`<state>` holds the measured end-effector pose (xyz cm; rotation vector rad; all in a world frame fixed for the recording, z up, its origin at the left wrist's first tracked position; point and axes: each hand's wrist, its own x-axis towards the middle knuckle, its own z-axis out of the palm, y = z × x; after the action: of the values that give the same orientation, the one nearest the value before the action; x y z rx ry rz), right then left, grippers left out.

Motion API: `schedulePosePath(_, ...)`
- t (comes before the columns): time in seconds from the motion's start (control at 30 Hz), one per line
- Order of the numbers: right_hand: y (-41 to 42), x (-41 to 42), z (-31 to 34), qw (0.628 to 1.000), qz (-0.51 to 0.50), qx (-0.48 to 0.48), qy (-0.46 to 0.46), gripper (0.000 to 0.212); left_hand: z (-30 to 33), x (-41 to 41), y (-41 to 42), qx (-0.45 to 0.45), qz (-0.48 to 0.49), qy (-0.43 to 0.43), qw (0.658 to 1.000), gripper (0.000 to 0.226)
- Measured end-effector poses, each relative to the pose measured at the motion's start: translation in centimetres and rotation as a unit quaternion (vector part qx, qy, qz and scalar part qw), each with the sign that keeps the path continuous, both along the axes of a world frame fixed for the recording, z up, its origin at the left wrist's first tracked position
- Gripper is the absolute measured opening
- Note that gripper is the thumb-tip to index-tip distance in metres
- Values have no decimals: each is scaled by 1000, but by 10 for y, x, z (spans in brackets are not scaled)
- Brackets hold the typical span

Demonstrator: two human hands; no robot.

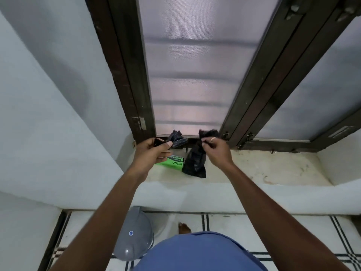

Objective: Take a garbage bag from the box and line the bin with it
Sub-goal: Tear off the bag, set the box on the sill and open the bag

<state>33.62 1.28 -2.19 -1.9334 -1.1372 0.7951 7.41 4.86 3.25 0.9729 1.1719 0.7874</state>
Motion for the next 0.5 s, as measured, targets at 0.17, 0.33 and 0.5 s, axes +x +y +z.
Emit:
schedulePosePath(0.17, -17, 15, -51, 962, 135, -164, -172, 34, -23, 12, -4, -13, 40, 83, 996, 25)
schedulePosePath(0.33, -32, 11, -55, 964, 169, -91, -182, 42, -41, 13, -9, -43, 42, 106, 993, 34)
schedulePosePath(0.5, -33, 9, -48, 983, 84, 2, -165, 38, -49, 14, -13, -60, 34, 107, 992, 34)
